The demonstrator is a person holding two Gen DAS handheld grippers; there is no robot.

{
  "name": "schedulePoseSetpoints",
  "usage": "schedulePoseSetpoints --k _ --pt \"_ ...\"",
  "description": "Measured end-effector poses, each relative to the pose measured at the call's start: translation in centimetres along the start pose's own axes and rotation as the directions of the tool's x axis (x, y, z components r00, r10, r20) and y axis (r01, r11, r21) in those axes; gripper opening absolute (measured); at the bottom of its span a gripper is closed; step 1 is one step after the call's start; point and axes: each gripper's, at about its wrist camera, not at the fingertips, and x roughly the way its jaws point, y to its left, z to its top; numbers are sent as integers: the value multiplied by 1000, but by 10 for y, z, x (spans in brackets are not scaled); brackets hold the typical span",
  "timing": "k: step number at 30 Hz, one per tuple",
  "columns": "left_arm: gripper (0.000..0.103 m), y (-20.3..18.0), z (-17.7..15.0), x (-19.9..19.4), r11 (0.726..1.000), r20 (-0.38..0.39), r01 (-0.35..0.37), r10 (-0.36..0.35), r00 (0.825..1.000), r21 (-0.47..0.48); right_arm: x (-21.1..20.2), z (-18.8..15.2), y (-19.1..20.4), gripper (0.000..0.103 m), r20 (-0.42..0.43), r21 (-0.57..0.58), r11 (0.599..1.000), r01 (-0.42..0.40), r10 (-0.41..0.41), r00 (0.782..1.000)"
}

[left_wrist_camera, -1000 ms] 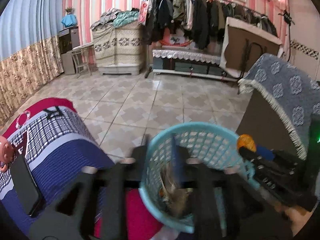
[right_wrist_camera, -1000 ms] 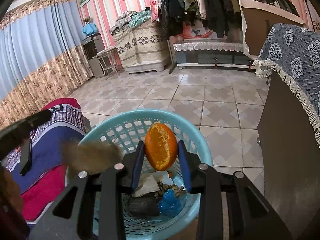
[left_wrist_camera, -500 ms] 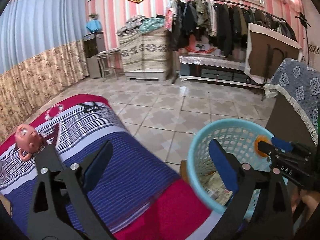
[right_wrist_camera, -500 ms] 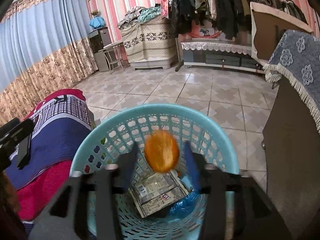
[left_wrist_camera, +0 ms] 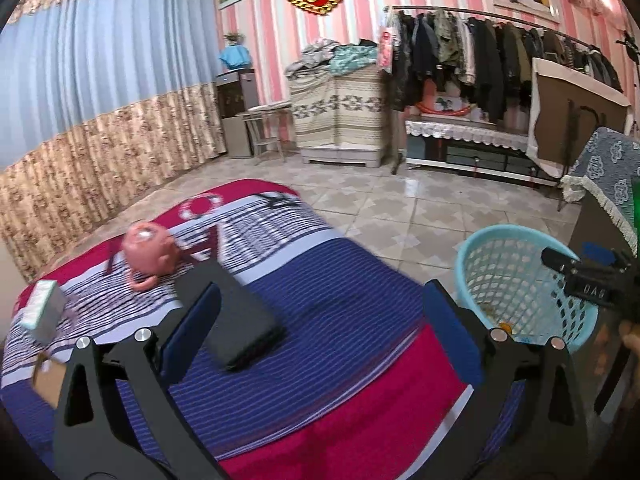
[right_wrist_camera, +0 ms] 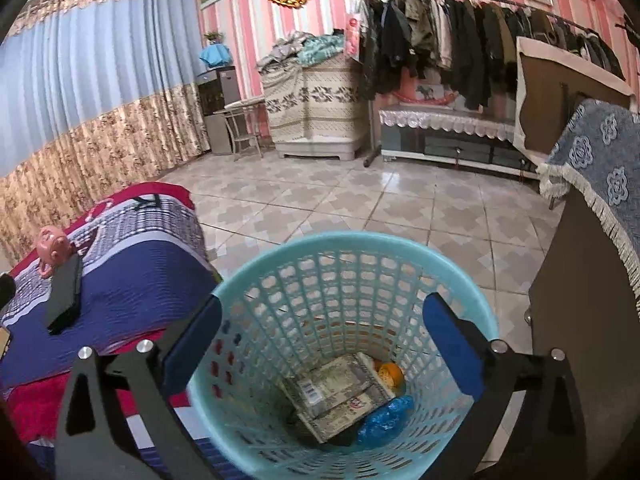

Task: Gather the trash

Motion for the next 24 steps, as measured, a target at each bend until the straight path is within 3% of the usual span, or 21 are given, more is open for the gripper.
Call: schedulePoseSetpoints --k 13,24 --pt "98 68 -49 -84 990 28 -126 128 991 -69 -54 -21 90 98 8 -99 977 -189 190 982" --pt "98 104 -84 -127 968 59 -178 191 980 -179 -115 -65 132 98 12 -149 966 -211 215 976"
